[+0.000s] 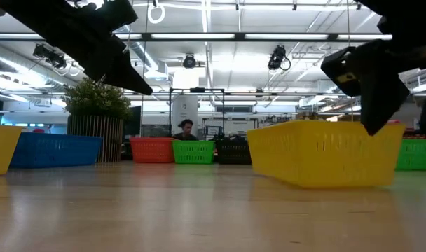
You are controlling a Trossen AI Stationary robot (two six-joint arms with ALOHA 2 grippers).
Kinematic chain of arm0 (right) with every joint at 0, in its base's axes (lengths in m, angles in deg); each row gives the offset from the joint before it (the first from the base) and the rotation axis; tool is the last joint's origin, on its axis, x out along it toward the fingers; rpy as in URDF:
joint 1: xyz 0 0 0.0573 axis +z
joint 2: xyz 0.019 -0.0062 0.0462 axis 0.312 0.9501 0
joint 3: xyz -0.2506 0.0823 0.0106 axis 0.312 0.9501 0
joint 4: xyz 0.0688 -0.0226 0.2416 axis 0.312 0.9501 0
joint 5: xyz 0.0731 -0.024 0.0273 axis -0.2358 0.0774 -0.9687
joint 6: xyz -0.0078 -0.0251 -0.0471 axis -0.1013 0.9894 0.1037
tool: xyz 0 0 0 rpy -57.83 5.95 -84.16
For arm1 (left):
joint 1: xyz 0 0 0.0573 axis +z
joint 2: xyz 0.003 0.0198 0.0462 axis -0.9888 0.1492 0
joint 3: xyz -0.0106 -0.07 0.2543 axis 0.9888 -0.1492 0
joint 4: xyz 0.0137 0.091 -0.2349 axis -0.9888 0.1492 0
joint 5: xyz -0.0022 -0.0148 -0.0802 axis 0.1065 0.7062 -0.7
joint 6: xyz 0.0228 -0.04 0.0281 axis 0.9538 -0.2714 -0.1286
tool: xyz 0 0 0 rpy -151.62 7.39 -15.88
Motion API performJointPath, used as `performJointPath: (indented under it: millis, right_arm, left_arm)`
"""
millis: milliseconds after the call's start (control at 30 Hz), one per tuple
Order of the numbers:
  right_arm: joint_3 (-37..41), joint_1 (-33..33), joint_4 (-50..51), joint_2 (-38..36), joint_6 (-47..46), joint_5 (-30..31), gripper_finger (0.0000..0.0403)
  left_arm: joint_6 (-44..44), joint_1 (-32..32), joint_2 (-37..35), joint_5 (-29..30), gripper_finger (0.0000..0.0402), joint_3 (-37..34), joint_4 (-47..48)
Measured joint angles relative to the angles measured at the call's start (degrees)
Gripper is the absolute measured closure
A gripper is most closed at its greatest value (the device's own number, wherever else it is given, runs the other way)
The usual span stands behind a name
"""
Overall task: Stack baskets by color
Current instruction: Move the right yellow bin to the top right of the table
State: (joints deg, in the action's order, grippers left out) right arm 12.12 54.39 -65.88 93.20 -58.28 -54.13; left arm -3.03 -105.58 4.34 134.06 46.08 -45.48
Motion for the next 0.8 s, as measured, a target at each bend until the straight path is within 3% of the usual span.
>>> performJointPath:
  millis: [567, 800]
  right_arm:
    - [0.0, -0.5, 2.7, -0.7, 1.6, 5.7, 0.0217]
    - [0.0, -0.5, -3.5, -1.1, 4.7, 7.3, 0.0217]
  left_arm:
    - [0.0, 2.6, 0.0, -0.6, 0.0393, 0.0, -0.6]
    - [0.0, 2.6, 0.0, -0.7, 0.0380, 0.0, -0.6]
